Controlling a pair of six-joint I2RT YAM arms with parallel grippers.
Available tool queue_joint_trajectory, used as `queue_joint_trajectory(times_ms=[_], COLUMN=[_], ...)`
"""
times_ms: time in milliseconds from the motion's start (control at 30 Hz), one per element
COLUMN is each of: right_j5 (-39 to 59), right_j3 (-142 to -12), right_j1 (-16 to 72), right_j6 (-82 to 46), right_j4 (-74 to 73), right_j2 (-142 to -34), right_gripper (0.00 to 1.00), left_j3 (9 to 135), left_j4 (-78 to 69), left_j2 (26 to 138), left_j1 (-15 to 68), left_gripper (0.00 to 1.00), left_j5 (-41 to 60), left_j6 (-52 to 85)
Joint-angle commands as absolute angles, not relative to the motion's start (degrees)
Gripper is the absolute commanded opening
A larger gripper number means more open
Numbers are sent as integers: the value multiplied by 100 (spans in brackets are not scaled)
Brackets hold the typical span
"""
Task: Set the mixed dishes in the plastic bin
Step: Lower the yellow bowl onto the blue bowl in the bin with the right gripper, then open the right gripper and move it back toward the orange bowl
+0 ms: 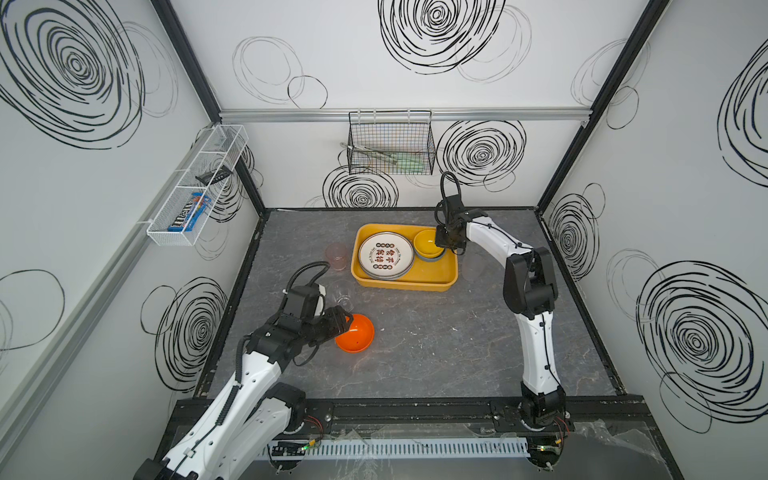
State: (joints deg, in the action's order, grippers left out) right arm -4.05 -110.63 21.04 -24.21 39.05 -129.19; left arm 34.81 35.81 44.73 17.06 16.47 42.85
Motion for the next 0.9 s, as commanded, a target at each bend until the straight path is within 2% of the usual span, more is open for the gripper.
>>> queue_joint_trajectory(times_ms=[0,133,533,667,867], right_j5=[-481,-549,-756,-566,26], right_j3=[-11218,-11246,-10944,-10583,-9930], right_j1=[2119,2148,2264,2315,2399], right_j6=[-2487,-2487,-2471,-2461,-2358], right_j4=[3950,4003,3988,3868,3602], right_j2=[-12937,-12928,-12215,-11837,-11249], right_gripper=[22,28,29,30,36], left_j3=[3410,3419,3440,3436,3450], left_j4=[3401,3388,3625,3708,3886], left_j2=[4420,4430,4369,4368,4333], left_j1=[1648,1642,1634,1635,1632], left_gripper=[62,62,62,61,61], left_j5=[1661,1664,1347,1265,1053], left_j6=[4324,4333,4393,4438,4476])
